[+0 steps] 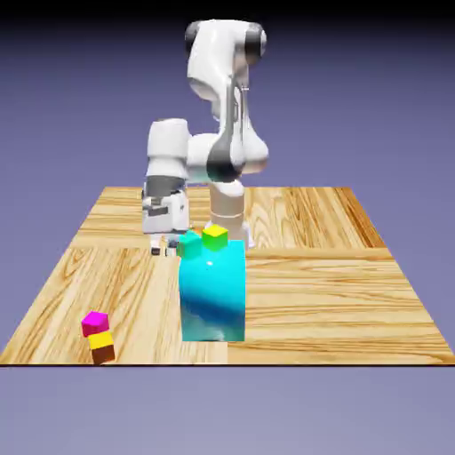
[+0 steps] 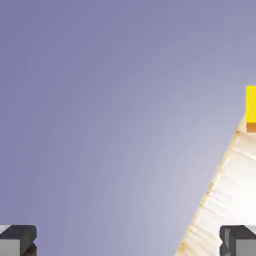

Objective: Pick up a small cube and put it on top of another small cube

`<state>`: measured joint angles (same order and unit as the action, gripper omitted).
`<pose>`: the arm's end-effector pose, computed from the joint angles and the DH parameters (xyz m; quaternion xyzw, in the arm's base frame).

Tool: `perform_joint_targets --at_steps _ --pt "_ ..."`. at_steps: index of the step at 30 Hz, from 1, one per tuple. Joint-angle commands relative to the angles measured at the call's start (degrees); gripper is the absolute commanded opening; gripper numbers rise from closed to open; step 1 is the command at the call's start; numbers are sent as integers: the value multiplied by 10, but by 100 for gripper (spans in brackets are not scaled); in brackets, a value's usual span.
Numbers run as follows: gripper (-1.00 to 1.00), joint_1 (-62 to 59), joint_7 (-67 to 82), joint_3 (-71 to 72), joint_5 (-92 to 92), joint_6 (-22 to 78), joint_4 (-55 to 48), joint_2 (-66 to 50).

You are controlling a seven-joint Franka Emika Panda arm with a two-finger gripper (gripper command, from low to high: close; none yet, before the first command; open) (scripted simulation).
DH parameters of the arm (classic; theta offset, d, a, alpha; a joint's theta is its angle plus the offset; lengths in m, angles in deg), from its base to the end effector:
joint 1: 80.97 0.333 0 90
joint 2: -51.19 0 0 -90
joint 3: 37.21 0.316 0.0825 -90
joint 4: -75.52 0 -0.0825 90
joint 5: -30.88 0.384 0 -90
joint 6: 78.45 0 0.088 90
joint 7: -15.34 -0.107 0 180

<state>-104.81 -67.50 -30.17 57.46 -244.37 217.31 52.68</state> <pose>0.4746 -0.1710 0.3458 -0.4560 0.8573 -0.1253 0.2036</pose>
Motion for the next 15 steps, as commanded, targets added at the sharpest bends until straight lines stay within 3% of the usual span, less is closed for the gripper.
perform_joint_targets --at_steps 1,15 --pt "0 -11 -25 4 16 5 -12 -19" --pt "0 -220 -374 65 246 75 -178 -288"
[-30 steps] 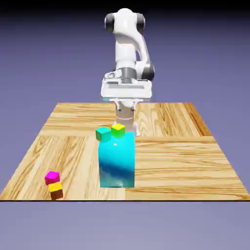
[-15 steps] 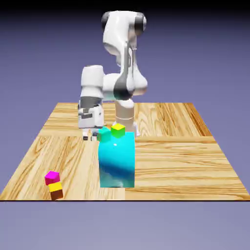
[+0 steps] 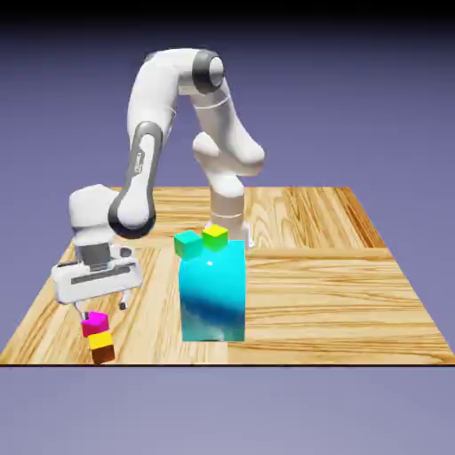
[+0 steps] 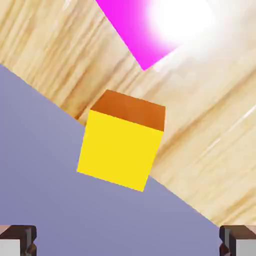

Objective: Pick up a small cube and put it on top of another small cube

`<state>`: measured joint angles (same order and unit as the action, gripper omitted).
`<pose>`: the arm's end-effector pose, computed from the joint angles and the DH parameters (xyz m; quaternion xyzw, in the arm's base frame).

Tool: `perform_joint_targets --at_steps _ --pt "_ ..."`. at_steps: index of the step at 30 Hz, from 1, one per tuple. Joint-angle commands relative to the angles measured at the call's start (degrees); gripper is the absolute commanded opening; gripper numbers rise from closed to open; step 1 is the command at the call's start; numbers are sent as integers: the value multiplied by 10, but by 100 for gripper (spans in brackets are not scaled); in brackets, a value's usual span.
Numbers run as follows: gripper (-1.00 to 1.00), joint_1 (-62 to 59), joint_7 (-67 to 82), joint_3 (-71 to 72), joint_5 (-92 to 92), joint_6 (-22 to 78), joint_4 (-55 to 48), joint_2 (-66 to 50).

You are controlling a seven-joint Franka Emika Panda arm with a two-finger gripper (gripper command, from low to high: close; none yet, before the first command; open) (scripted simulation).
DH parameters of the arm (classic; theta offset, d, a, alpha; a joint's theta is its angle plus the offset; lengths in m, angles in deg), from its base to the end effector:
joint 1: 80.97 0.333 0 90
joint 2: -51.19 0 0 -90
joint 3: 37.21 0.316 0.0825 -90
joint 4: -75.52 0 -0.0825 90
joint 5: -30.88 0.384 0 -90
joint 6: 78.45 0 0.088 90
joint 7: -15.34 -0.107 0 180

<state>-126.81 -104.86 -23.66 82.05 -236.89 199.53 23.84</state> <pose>0.4591 -0.3268 0.1791 0.1824 0.9542 0.1311 0.1975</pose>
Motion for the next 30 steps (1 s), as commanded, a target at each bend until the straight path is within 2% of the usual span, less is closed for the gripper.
perform_joint_targets --at_steps 1,8,9,15,30 --pt "0 -1 -2 0 1 0 -1 -1" --pt "0 5 41 24 34 -56 -62 -111" --pt "-100 5 41 24 34 -56 -62 -111" --pt "-100 -1 0 2 3 -3 -4 -7" --pt "-100 113 104 -89 -158 339 89 304"
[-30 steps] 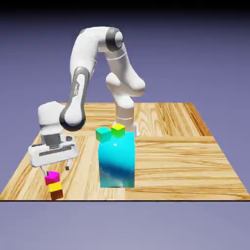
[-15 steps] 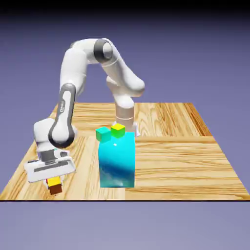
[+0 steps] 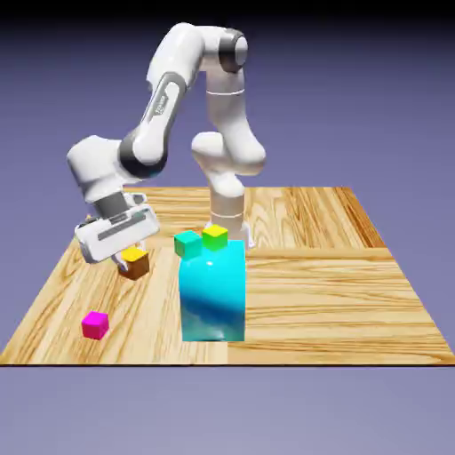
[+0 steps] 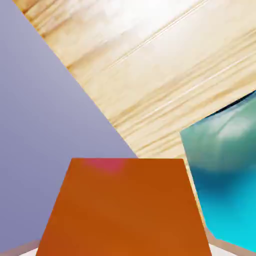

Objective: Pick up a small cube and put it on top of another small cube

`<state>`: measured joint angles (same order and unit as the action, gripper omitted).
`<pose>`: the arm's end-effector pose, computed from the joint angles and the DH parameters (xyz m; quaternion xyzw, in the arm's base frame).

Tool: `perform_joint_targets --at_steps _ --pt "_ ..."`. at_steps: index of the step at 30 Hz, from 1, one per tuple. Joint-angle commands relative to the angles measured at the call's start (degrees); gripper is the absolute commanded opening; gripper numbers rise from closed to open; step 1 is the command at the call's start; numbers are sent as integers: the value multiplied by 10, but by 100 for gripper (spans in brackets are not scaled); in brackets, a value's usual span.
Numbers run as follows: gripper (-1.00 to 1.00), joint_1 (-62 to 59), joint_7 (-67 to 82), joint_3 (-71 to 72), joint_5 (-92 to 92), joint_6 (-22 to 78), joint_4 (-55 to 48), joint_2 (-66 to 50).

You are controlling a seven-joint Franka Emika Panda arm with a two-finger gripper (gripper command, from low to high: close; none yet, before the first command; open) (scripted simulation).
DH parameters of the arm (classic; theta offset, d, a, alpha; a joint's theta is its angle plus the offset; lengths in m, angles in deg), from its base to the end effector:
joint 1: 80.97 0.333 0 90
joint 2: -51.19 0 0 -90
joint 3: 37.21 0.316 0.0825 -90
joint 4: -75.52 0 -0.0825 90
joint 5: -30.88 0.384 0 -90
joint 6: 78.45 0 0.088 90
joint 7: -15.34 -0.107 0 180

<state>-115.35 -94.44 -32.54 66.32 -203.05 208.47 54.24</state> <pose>0.4412 -0.2263 0.3605 -0.1566 0.9570 0.1880 0.1558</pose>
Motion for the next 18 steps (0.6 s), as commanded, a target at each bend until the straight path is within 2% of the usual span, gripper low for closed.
perform_joint_targets --at_steps 1,9,15,16,18 --pt "-100 7 7 -6 -12 24 6 21" --pt "-100 63 59 -50 -91 192 51 172" --pt "-100 82 82 -29 -56 90 120 142" --pt "100 82 82 -29 -56 90 120 142" --pt "100 77 77 -34 -65 115 103 149"
